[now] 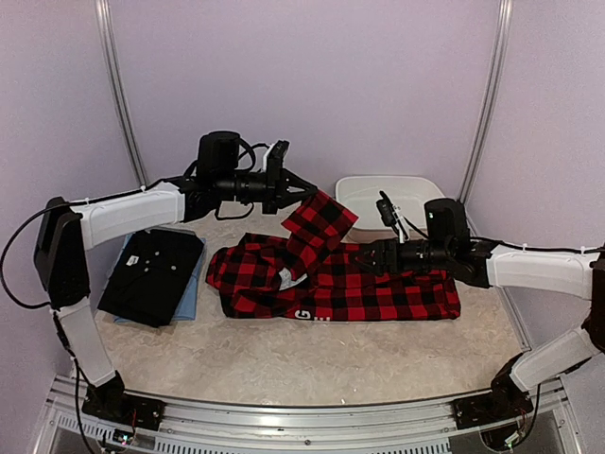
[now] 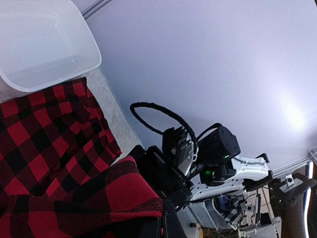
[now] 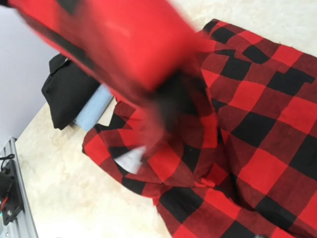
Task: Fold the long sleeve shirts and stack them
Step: Flatten out the sleeve of the rectangle-folded shirt.
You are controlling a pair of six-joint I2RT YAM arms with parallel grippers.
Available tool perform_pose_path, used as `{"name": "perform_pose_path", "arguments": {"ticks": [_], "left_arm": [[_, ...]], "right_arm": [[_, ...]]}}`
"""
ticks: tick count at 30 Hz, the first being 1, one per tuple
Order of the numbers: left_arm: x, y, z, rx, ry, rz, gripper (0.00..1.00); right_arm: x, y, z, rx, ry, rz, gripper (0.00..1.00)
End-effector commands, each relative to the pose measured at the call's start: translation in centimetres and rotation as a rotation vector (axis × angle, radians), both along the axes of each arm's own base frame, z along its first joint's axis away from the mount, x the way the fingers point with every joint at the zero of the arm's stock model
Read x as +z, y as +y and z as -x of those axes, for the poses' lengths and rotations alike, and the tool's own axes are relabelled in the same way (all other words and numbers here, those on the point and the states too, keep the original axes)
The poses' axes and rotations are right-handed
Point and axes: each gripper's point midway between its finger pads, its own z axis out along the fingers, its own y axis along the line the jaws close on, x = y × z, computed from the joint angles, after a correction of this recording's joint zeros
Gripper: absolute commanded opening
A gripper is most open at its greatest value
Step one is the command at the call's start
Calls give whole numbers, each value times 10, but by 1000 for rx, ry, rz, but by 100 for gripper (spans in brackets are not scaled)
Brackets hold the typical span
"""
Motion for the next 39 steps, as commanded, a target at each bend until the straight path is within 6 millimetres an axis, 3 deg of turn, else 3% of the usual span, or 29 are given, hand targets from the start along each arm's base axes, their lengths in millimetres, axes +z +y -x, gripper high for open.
{"name": "perform_pose_path", "arguments": {"ticks": [1,4,8,16,19,22,24,25,26,32,36,37,38,39], "left_arm": [[-61,-14,11,-185,30,-195,0],[-70,-18,17,-266,9,-248,0],[-105,-23,16,-305,2,-392,3],[-156,-53,29,-386,52,-472,6],[-168,-68,30,-396,33,-485,20],[-168,-68,17,-335,-33,-511,52],[-160,-59,2,-261,-88,-530,77],[-156,-53,-5,-223,-108,-533,95],[-142,-47,-11,-188,-138,-522,98],[-100,0,-41,2,-194,-488,99],[-86,37,-49,112,-195,-485,99],[-86,48,-49,141,-190,-492,99],[-95,60,-49,175,-180,-517,99],[-90,70,-49,206,-192,-520,99]], "right_arm": [[7,-2,2,-8,-31,12,80],[4,-8,8,-19,-23,21,80],[-2,-17,17,-28,-3,48,80],[-9,-36,28,-80,11,91,79],[-15,-40,27,-101,12,107,79],[-22,-41,25,-111,17,127,79],[-26,-41,24,-118,18,140,79],[-29,-40,23,-120,18,148,79],[-32,-39,23,-122,19,156,79],[-49,-25,15,-152,18,241,76],[-66,-4,10,-177,-6,356,74],[-76,3,8,-175,-2,399,72],[-74,16,7,-162,-20,420,69],[-82,20,4,-176,-25,476,68]]}}
